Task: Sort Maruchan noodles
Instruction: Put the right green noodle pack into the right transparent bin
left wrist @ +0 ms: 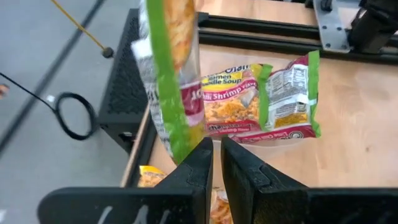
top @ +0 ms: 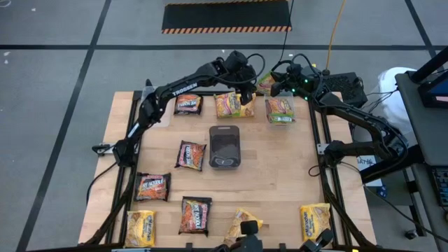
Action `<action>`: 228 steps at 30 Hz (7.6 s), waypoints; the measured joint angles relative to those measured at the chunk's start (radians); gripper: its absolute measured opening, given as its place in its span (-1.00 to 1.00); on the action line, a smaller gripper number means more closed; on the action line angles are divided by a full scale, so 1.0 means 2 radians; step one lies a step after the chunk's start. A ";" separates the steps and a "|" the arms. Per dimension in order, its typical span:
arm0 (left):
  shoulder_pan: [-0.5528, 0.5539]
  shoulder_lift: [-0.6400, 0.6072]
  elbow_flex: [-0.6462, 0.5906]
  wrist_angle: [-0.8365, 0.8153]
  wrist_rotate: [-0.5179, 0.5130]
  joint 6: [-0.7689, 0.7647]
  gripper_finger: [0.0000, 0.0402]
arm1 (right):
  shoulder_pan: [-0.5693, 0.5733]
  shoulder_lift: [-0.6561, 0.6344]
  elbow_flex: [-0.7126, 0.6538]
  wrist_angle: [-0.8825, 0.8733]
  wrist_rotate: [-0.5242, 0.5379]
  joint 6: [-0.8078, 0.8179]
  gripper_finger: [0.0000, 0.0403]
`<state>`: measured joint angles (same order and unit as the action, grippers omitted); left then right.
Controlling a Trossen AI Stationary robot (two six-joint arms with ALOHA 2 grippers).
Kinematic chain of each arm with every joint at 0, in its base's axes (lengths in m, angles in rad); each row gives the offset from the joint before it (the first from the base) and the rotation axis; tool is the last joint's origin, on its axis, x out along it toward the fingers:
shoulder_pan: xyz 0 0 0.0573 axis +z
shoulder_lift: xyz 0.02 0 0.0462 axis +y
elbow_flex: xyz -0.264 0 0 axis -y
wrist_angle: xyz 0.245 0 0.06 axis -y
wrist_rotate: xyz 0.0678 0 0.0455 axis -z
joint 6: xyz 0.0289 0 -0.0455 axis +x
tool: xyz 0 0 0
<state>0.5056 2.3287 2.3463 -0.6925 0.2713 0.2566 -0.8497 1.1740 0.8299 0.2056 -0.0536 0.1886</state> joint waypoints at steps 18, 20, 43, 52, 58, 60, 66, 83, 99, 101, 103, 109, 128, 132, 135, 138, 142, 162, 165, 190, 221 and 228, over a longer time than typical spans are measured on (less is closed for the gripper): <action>-0.054 -0.036 -0.001 0.003 -0.139 0.077 -0.81 | 0.000 0.000 0.000 -0.008 0.000 -0.007 -1.00; -0.055 -0.040 0.001 0.008 -0.154 0.075 -0.81 | 0.000 0.000 0.000 -0.008 0.000 -0.009 -1.00; 0.008 -0.020 0.000 -0.052 -0.021 -0.038 -0.81 | 0.000 0.000 0.000 -0.007 0.000 -0.009 -1.00; 0.010 -0.019 0.000 -0.046 -0.018 -0.028 -0.81 | 0.000 0.000 0.000 -0.007 0.000 -0.009 -1.00; 0.015 -0.019 0.000 -0.045 -0.018 -0.028 -0.81 | 0.000 0.000 0.000 -0.007 0.000 -0.009 -1.00; 0.015 -0.019 0.000 -0.045 -0.018 -0.028 -0.81 | 0.000 0.000 0.000 -0.007 0.000 -0.009 -1.00; 0.015 -0.017 0.000 -0.044 -0.016 -0.026 -0.81 | 0.000 0.000 0.000 -0.007 0.000 -0.009 -1.00; 0.012 0.004 0.000 -0.027 -0.007 -0.027 -0.81 | 0.000 0.000 0.000 -0.004 0.000 -0.009 -1.00; -0.001 0.025 0.000 -0.010 -0.005 -0.017 -0.81 | 0.000 0.000 0.000 0.000 0.000 -0.009 -1.00; 0.000 0.026 0.000 -0.005 -0.005 -0.016 -0.81 | 0.000 0.000 0.000 0.000 0.000 -0.009 -1.00; 0.000 0.026 0.000 0.002 -0.006 -0.017 -0.81 | 0.000 0.000 0.000 0.001 0.000 -0.009 -1.00; 0.001 0.026 0.000 0.005 -0.014 -0.015 -0.81 | 0.000 0.000 0.000 0.000 0.000 -0.009 -1.00; 0.003 0.026 0.000 0.005 -0.045 -0.008 -0.98 | 0.000 -0.011 0.000 -0.003 -0.001 -0.013 -1.00; 0.003 0.026 0.000 0.006 -0.044 -0.008 -0.98 | 0.000 -0.026 0.000 -0.018 0.000 -0.018 -1.00; 0.003 0.026 0.000 0.008 -0.042 -0.008 -0.99 | 0.000 -0.037 0.000 -0.032 0.000 -0.018 -1.00; 0.003 0.026 0.000 0.010 -0.043 -0.008 -0.99 | 0.000 -0.043 0.000 -0.049 0.001 -0.019 -1.00; 0.002 0.026 0.000 0.027 -0.032 -0.012 -0.99 | 0.000 -0.044 0.000 -0.061 0.004 -0.019 -1.00; -0.023 0.026 0.000 0.048 -0.020 0.014 -1.00 | 0.000 -0.044 0.000 -0.126 0.018 -0.035 -1.00; -0.025 0.026 0.000 0.053 -0.020 0.014 -1.00 | 0.000 -0.044 0.000 -0.135 0.033 -0.041 -1.00; -0.041 0.026 0.000 0.075 -0.033 0.002 -1.00 | -0.001 -0.044 -0.029 -0.172 0.056 -0.040 -1.00; -0.025 0.058 -0.001 0.170 -0.059 -0.001 -1.00 | -0.033 -0.043 -0.032 -0.122 0.143 -0.065 -1.00; -0.027 0.075 -0.001 0.195 -0.058 0.007 -1.00 | -0.040 -0.043 -0.032 -0.120 0.131 -0.082 -1.00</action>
<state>0.4510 2.4790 2.3451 -0.3015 0.1551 0.2709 -0.9298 1.0870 0.7654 -0.0341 0.2076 0.0256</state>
